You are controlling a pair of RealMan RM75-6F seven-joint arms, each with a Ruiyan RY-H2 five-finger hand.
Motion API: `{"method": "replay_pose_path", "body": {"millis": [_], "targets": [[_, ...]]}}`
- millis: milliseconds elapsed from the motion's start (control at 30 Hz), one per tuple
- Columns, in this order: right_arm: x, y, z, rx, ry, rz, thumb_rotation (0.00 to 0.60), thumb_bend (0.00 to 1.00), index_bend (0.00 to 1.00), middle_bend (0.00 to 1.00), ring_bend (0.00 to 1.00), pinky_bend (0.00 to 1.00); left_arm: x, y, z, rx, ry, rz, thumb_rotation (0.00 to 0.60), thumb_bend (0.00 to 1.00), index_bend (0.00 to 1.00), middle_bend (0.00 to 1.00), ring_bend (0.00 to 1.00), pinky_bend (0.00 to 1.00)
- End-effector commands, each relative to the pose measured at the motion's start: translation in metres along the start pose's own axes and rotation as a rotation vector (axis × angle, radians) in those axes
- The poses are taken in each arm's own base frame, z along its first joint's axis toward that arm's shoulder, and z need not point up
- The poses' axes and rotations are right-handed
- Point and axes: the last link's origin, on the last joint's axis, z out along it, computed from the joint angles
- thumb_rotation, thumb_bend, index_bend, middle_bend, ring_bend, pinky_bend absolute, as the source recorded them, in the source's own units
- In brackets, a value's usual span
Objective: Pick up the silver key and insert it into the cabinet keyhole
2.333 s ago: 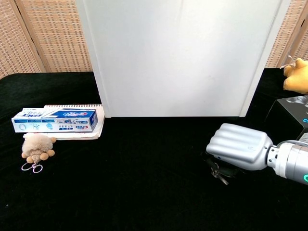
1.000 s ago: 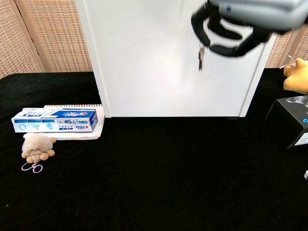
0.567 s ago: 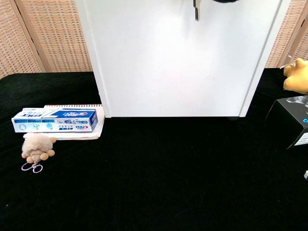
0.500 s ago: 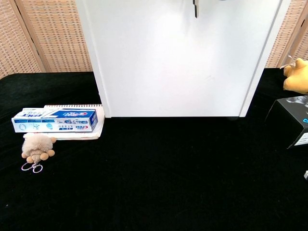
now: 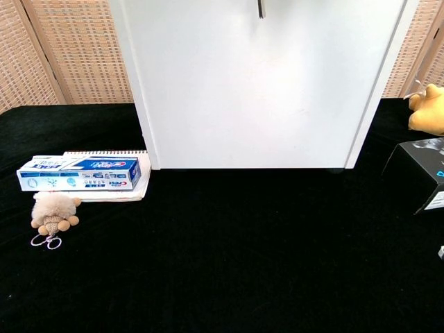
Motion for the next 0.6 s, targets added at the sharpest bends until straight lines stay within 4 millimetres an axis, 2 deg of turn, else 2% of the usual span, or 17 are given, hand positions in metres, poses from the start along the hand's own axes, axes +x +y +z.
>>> {"method": "replay_pose_path", "body": {"millis": [33,333,600], "targets": [[0.0003,-0.0058,0.0045,0.005,-0.003,-0.009,0.600,0.64,0.72,0.88,0.85,1.00,-0.0007,0.0002,0.0002,0.000,-0.003,0.001,0.600,0.00,0.00,0.00,0.00,0.00],[-0.0060,-0.0113,0.0124,-0.019,-0.027,-0.029,0.600,0.64,0.72,0.88,0.85,1.00,-0.0010,-0.0004,0.0009,0.004,-0.003,0.002,0.600,0.00,0.00,0.00,0.00,0.00],[-0.0082,-0.0067,0.0143,-0.045,-0.032,-0.042,0.600,0.64,0.72,0.88,0.85,1.00,-0.0009,-0.0010,0.0014,0.006,-0.004,0.000,0.600,0.00,0.00,0.00,0.00,0.00]]}}
